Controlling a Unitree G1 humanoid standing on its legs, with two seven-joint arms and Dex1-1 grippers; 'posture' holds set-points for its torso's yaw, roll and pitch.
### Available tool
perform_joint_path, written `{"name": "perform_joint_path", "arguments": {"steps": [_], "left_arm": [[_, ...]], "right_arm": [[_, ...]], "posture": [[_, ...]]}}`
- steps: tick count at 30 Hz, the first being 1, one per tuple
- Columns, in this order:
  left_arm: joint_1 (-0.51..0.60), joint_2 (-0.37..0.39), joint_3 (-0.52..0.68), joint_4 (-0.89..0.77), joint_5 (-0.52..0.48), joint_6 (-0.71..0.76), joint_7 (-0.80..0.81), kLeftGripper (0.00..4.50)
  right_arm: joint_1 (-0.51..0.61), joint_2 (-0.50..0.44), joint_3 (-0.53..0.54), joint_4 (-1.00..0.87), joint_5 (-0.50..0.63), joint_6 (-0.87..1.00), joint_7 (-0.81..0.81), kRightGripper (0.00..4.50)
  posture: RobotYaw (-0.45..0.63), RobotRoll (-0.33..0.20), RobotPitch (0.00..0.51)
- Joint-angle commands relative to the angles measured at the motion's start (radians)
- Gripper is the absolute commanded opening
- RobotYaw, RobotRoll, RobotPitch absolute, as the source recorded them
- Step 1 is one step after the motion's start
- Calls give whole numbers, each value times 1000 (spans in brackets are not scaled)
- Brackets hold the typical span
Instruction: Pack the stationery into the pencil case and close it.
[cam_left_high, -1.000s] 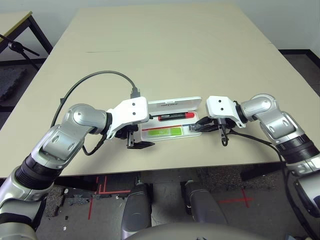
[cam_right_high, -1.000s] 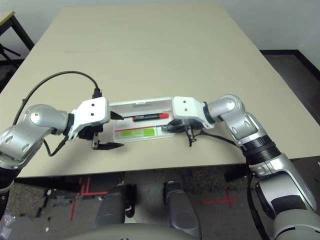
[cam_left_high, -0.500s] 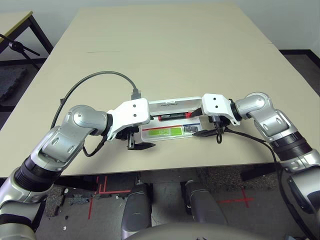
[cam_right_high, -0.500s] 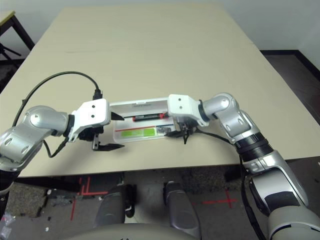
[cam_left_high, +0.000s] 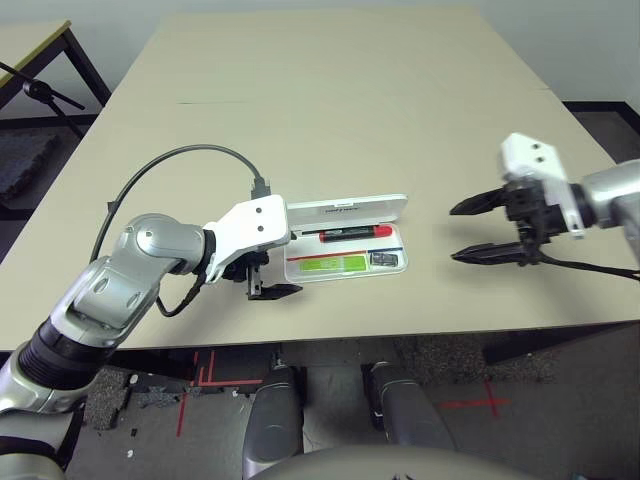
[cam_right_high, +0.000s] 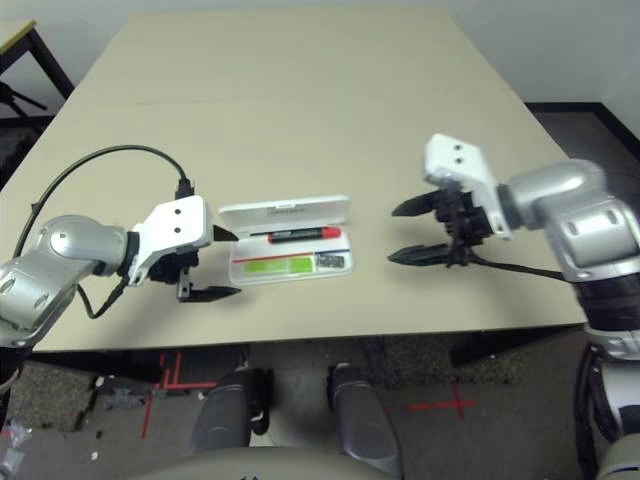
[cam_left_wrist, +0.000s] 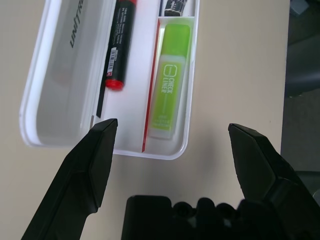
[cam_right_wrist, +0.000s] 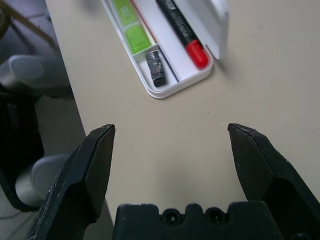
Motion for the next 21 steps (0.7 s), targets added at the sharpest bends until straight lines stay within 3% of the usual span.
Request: {"name": "perform_joint_path", "arguments": {"steps": [1,4,14,17,21], "left_arm": [[24,32,28,-4,-14,6,-8,4500],[25,74,37,17,-9,15,-21,3888],[14,228,-7,226,177,-144,-26,17],[-1,231,-37,290,261,-204,-8,17],[-58,171,-55,369,330,-254,37,17]], "right_arm": [[44,-11,-25,-39,41,26,-19,4474],[61,1,-24,-52,56,33,-47,4500],[40,19,-5,-56,92,39,-91,4500],[39,27,2,-56,92,36,-102,4500],[46,28,7,-54,85,28,-109,4500]], "posture": [[-52,0,128],[-53,0,128],[-54,0,123],[-56,0,122],[-62,0,117]]}}
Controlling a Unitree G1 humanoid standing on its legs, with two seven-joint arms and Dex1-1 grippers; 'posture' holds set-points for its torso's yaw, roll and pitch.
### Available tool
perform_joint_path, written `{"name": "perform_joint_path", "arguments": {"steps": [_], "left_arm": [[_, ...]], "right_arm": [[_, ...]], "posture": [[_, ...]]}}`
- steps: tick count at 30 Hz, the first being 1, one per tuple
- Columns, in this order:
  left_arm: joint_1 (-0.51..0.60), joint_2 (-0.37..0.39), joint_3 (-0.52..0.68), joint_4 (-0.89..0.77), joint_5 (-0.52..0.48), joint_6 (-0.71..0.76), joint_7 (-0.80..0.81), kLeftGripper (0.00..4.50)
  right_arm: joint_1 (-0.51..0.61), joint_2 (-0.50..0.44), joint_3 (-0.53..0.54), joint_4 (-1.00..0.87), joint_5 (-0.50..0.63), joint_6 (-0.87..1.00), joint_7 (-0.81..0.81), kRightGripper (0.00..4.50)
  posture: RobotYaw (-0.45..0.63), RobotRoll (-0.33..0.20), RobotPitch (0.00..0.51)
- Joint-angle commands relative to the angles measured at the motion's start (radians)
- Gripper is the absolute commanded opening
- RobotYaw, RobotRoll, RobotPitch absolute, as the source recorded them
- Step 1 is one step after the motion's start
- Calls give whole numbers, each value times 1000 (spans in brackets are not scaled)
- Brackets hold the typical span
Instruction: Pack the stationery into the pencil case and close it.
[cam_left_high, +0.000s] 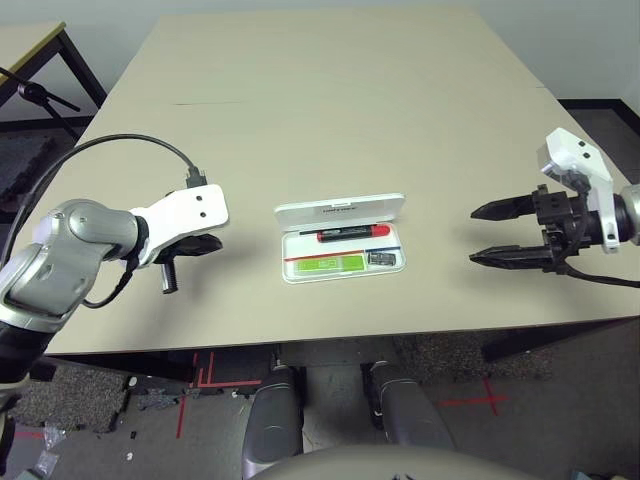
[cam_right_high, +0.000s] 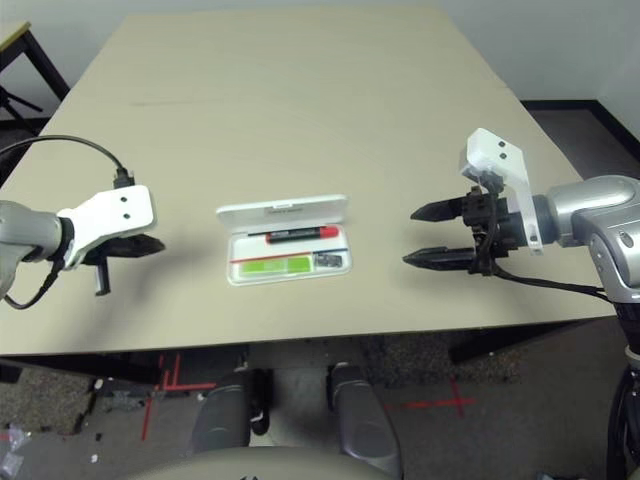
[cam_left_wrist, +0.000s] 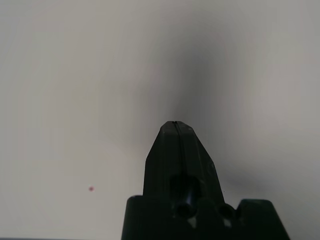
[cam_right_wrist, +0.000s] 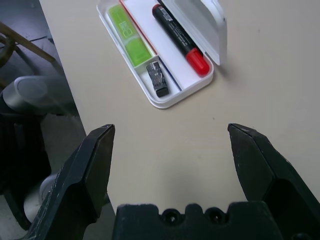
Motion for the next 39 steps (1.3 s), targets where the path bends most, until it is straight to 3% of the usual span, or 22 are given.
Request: {"name": "perform_joint_path", "arguments": {"steps": [1,5,9,15,20,30,39], "left_arm": [[-59,-67,-19,74,56,-41,43,17],[-153,-195,-16,209,83,-89,114,17],[-199,-324,9,269,37,-66,141,17],[-228,-426,15,270,4,-45,131,17],[-223,-451,10,210,-42,-30,78,17],[-152,-431,-53,56,-96,-28,-59,17],[-152,-479,-167,77,8,-42,-9,17]], "right_arm": [[1,4,11,-1,2,-13,-8,4500],[-7,8,16,1,2,-13,-13,4500],[-11,13,20,-2,1,-13,-20,4500],[-11,15,25,-7,-2,-16,-24,4500],[-6,13,27,-11,-4,-19,-28,4500],[1,15,45,-5,-17,-29,-36,4500],[-3,36,77,1,-42,-39,-52,4500]], "posture": [[-61,0,116],[-63,0,113],[-64,0,109],[-71,0,106],[-71,0,106],[-81,0,104],[-82,0,102]]}}
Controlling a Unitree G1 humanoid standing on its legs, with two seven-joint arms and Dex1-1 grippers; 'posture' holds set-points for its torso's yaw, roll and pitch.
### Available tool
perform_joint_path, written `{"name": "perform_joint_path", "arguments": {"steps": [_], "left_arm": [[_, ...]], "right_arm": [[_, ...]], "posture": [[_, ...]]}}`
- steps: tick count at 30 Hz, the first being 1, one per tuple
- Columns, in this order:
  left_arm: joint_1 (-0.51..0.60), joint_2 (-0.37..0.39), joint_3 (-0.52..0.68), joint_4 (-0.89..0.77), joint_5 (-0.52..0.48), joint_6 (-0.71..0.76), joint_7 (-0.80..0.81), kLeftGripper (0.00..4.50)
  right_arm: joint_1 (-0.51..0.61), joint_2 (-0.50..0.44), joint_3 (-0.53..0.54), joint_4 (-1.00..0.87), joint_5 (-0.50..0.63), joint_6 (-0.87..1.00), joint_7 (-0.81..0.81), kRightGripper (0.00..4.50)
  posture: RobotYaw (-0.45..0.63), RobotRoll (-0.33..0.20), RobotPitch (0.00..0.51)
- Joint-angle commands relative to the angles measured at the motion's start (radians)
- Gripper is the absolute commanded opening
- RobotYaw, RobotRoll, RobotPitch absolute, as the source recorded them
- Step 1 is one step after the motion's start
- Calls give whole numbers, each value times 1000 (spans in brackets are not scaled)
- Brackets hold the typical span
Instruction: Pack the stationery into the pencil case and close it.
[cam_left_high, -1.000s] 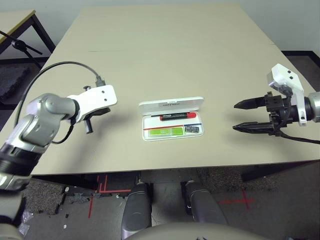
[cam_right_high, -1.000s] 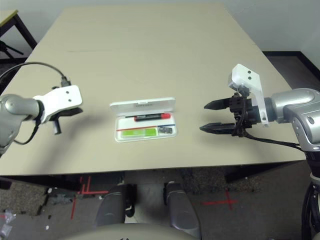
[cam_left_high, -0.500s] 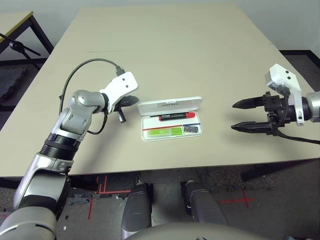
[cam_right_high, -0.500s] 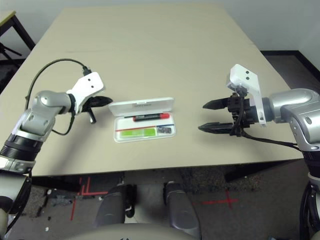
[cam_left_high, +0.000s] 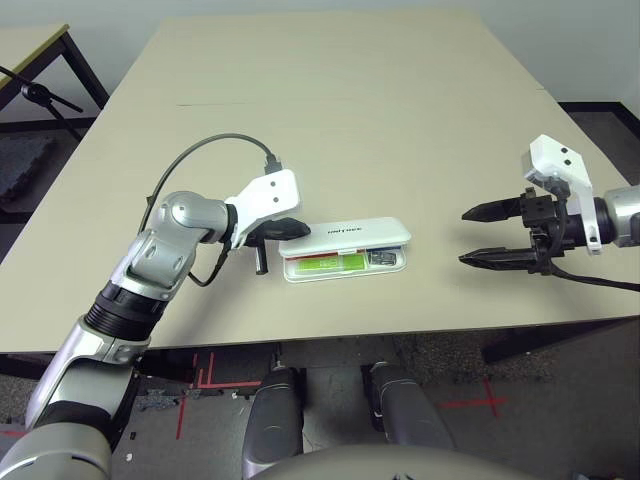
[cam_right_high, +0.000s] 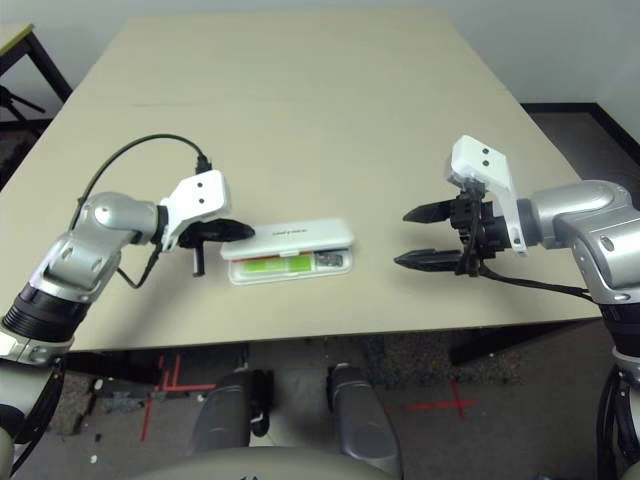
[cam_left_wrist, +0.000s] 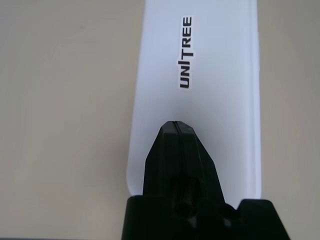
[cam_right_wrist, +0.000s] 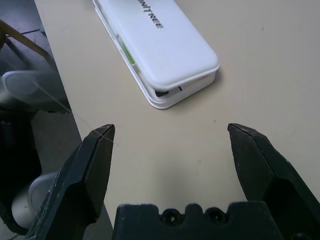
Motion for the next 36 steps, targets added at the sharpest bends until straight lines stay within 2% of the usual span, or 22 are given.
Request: {"name": "perform_joint_path", "arguments": {"steps": [1,8,16,21,24,27,31,34,36], "left_arm": [[4,-27,-54,31,45,-7,17,17],[5,-36,-119,57,97,-26,-7,17],[26,-23,-134,44,92,-33,-48,17],[37,-83,-38,60,45,-67,35,17],[10,-158,130,182,25,-132,245,633],[-7,-186,250,276,-6,-180,360,1752],[-38,-227,482,391,-147,-227,487,3304],[-61,-218,566,481,-170,-261,559,4456],[-73,-210,604,525,-175,-278,602,4456]], "right_arm": [[3,7,23,-4,-8,-7,-7,4500],[9,8,31,-2,-16,-15,-14,4500],[17,19,40,9,-35,-21,-31,4500],[4,72,13,37,-46,-44,-94,4500],[-40,199,-70,183,-76,-152,-271,4500],[-75,279,-130,305,-107,-235,-406,4500],[-139,390,-225,499,-156,-406,-650,4500],[-175,440,-274,608,-183,-504,-787,4500],[-196,459,-301,680,-200,-566,-871,4500]], "posture": [[-82,0,102],[-91,0,100],[-95,0,102],[-102,0,103],[-102,0,107],[-102,0,107],[-78,0,114],[-69,0,117],[-67,0,119]]}}
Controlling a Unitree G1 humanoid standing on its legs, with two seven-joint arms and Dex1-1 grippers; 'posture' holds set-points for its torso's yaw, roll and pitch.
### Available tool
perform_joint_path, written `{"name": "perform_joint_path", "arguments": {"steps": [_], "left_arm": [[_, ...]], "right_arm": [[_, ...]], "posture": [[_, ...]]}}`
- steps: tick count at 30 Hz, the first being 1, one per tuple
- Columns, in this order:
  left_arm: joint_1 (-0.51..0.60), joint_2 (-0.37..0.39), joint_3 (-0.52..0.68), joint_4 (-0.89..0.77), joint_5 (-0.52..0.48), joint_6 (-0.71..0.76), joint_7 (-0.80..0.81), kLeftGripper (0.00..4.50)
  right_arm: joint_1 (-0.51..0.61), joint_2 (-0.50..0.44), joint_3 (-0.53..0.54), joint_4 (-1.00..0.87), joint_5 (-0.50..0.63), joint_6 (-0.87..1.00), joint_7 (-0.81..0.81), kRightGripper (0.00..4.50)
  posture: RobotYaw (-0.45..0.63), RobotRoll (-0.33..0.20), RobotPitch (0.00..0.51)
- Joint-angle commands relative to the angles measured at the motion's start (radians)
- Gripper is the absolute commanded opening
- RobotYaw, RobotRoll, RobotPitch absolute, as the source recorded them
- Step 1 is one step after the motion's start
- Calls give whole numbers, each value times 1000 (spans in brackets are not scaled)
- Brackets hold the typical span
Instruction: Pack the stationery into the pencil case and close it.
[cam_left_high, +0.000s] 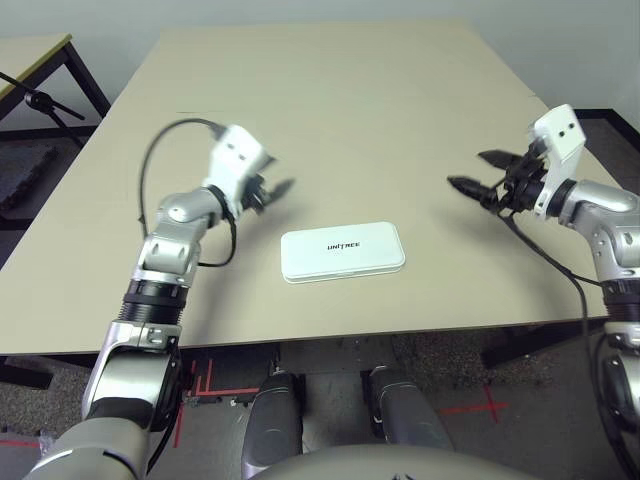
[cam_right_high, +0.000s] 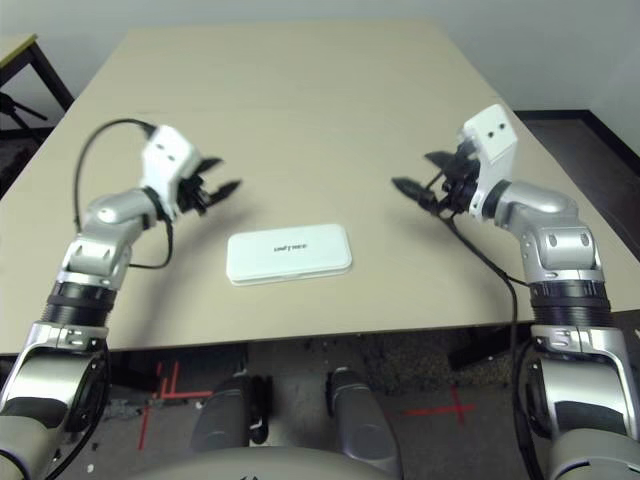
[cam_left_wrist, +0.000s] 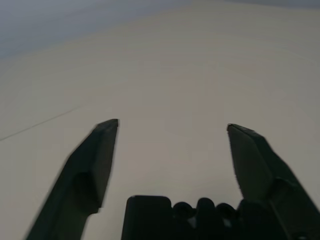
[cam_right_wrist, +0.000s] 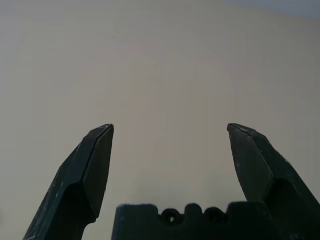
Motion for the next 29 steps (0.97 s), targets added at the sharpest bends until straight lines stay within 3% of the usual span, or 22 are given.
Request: {"name": "perform_joint_path", "arguments": {"steps": [1,11,17,29], "left_arm": [[-13,14,63,86,-20,-33,78,4456],[-31,16,197,278,-58,-186,271,4456],[-11,34,209,334,-48,-263,335,4456],[32,24,187,301,-50,-282,368,4456]], "right_arm": [[-28,17,-60,132,-33,-116,-146,4500],[-76,9,-142,443,-69,-363,-396,4500],[-79,10,-133,510,-74,-404,-409,4500],[-72,23,-112,523,-80,-410,-382,4500]], "posture": [[-63,0,123],[-54,0,126],[-48,0,135],[-46,0,143]]}}
